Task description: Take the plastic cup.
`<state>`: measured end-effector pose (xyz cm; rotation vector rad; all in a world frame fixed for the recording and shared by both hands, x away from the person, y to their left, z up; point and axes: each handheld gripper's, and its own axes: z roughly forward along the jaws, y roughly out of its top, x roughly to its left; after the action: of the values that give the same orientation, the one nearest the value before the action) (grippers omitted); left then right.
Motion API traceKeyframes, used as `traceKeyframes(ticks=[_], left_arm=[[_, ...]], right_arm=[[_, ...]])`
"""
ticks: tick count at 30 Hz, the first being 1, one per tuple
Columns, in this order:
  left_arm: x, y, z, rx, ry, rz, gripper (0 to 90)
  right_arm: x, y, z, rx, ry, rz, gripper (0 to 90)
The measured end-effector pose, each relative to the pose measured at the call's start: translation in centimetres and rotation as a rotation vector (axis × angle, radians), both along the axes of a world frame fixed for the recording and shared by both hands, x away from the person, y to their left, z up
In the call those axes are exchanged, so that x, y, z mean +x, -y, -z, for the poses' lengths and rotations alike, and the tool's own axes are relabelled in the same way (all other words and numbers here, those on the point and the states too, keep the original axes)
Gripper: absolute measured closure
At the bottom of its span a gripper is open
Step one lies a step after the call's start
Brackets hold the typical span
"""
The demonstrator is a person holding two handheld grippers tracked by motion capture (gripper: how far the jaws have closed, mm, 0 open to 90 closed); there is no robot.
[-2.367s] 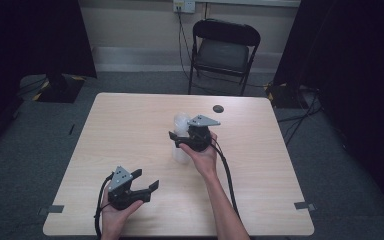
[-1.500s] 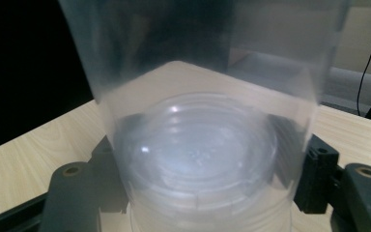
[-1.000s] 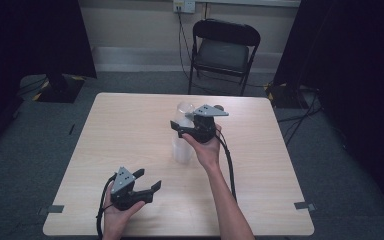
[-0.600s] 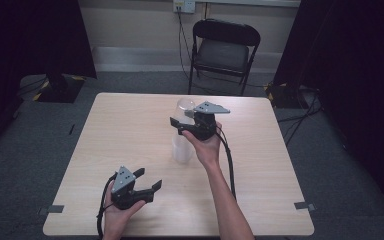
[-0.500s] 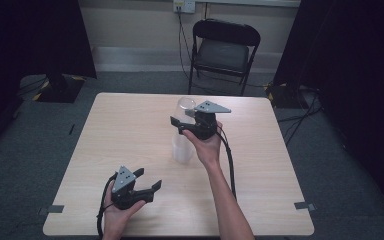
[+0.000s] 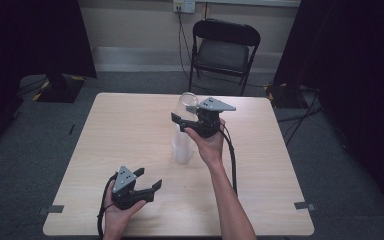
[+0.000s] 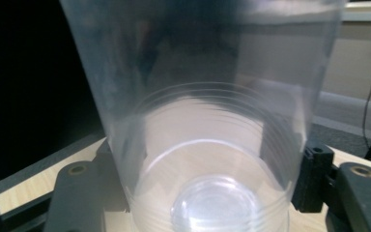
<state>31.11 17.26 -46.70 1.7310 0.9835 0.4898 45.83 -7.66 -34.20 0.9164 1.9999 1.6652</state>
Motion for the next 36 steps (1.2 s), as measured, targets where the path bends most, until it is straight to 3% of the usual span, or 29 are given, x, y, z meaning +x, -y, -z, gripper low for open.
traceKeyframes(ticks=[9,15,22,28,34,36], left_arm=[[0.0,0.1,0.0,0.008,-0.001,-0.001,22.1],[0.1,0.1,-0.1,-0.019,-0.028,0.015,23.4],[0.1,0.1,-0.3,-0.037,-0.019,0.020,22.2],[0.1,0.2,-0.4,-0.050,0.003,0.048,20.4],[0.0,0.3,-0.5,-0.061,0.040,0.069,30.5],[0.1,0.4,-0.6,-0.054,0.059,0.069,28.9]], right_arm=[[-0.9,1.6,-1.1,0.074,-0.001,-0.011,34.0],[-2.2,2.7,-1.6,0.096,0.011,-0.010,34.7],[-3.6,4.5,-1.6,0.154,-0.021,-0.001,35.6],[-4.8,5.4,0.0,0.183,-0.071,-0.005,35.9],[-6.1,5.6,2.6,0.194,-0.118,-0.014,35.9],[-6.2,5.6,3.1,0.210,-0.144,-0.032,35.8]])
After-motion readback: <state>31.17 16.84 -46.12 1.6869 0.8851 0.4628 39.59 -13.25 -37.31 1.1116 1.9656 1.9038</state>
